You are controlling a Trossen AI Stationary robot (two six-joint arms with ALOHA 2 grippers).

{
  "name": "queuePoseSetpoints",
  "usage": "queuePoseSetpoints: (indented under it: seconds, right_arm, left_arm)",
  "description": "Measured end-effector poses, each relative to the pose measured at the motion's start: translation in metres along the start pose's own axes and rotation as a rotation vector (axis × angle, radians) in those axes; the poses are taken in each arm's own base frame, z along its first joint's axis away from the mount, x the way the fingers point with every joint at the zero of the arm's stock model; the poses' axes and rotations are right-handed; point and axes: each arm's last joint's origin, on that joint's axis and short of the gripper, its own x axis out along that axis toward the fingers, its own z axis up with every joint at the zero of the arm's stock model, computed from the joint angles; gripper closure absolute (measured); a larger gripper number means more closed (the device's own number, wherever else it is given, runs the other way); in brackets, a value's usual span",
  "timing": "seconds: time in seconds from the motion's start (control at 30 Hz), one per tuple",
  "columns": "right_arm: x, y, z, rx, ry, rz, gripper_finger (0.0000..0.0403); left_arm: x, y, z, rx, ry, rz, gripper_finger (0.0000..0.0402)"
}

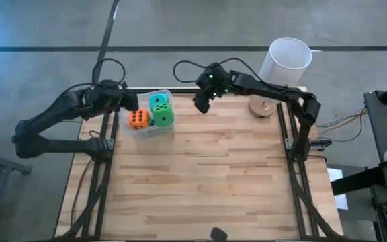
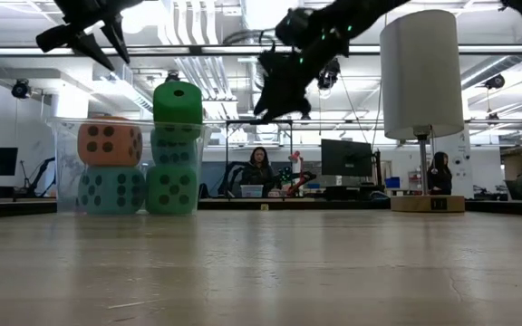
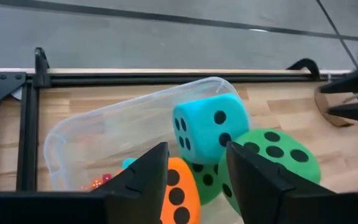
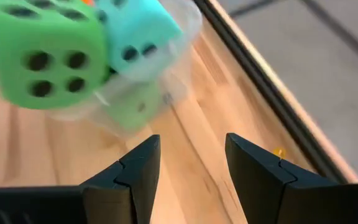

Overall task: Pick & Place Dice
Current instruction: Put the small yellow dice into the transparent bin

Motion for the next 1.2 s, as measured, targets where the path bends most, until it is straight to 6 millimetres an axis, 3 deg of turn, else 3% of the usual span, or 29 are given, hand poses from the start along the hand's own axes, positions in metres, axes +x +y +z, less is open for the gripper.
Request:
queuePoseSetpoints:
  seconds: [0.43, 0.77, 1.0, 1.2]
  right_arm:
    - [0.073, -0.057, -0.029, 0.196, 0.173, -0.08, 0.0243]
    - [0.115, -0.081, -0.026, 0.169, 0.344, -0.207, 0.0262]
    - [0.132, -0.091, -0.019, 0.172, 0.389, -0.282, 0.0266]
    - [0.131, -0.097, -0.012, 0.194, 0.406, -0.329, 0.026]
  left_arm:
    - [-0.002, -0.007, 0.0, -0.009, -0.02, -0.06, 0.0232]
    - [-0.002, -0.009, 0.002, -0.02, -0.036, -0.079, 0.0236]
    - [-0.002, -0.009, 0.001, -0.02, -0.035, -0.081, 0.0234]
    - [-0.002, -0.01, 0.001, -0.021, -0.028, -0.087, 0.0239]
